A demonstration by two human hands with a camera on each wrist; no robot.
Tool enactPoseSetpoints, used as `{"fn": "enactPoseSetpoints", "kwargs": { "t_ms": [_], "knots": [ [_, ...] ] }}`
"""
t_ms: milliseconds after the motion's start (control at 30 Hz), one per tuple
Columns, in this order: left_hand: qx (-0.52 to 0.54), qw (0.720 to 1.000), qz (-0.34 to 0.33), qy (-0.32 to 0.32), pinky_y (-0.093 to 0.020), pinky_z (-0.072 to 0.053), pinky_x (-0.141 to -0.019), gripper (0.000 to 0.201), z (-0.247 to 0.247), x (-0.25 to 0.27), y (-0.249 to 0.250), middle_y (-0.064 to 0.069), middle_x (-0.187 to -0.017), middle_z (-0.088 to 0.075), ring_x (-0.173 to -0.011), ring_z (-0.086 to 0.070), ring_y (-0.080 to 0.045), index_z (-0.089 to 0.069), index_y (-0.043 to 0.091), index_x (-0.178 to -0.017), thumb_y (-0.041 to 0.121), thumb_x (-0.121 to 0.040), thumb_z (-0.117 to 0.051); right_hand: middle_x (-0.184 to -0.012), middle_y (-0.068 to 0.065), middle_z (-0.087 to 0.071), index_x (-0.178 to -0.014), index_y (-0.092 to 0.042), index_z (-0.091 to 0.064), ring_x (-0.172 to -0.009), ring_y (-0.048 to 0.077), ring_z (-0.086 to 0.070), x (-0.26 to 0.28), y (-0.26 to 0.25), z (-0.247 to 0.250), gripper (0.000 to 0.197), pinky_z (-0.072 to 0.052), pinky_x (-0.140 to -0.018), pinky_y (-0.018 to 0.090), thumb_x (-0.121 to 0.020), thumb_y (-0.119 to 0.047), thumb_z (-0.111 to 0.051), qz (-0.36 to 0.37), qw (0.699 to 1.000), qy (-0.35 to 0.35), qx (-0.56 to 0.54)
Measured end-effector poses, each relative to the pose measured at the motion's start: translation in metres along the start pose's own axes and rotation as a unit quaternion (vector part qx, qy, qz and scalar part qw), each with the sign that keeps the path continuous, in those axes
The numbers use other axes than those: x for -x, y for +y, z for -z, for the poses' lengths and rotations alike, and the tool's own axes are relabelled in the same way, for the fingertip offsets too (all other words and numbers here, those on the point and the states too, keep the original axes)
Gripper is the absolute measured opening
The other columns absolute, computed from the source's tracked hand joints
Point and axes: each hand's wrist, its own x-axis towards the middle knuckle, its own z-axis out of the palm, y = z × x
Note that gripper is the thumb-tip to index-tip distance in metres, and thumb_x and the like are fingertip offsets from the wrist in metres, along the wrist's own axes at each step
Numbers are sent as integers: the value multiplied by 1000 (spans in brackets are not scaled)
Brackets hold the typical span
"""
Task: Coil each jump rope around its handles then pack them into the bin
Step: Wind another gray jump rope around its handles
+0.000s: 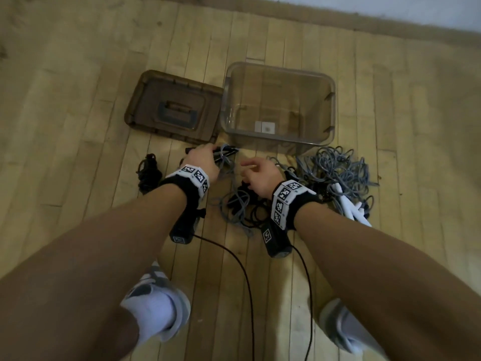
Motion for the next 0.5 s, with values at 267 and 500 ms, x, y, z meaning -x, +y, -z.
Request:
{"fn": "enactPoseSetpoints", "kwargs": {
  "t_ms": [267,500],
  "knots": [
    [-84,996,-9,-5,-49,-38,-108,59,-10,-32,-14,-13,-143,-52,-130,-44,-39,-44,18,-147,23,-92,-66,-116,5,-72,-125,-21,-69,-103,24,-67,-19,-17,-16,30,-56,-87,33,-100,-14,-54,26,998,-39,30],
    [-127,992,-17,12,-47,-50,-86,52,-14,-38,-19,-15,-129,-48,-108,-54,-40,-48,22,-122,29,-81,-79,-100,10,-72,-116,-20,-69,-87,32,-66,-32,-18,-25,28,-57,-86,48,-101,-13,-47,0,997,-59,39]
  ]
}}
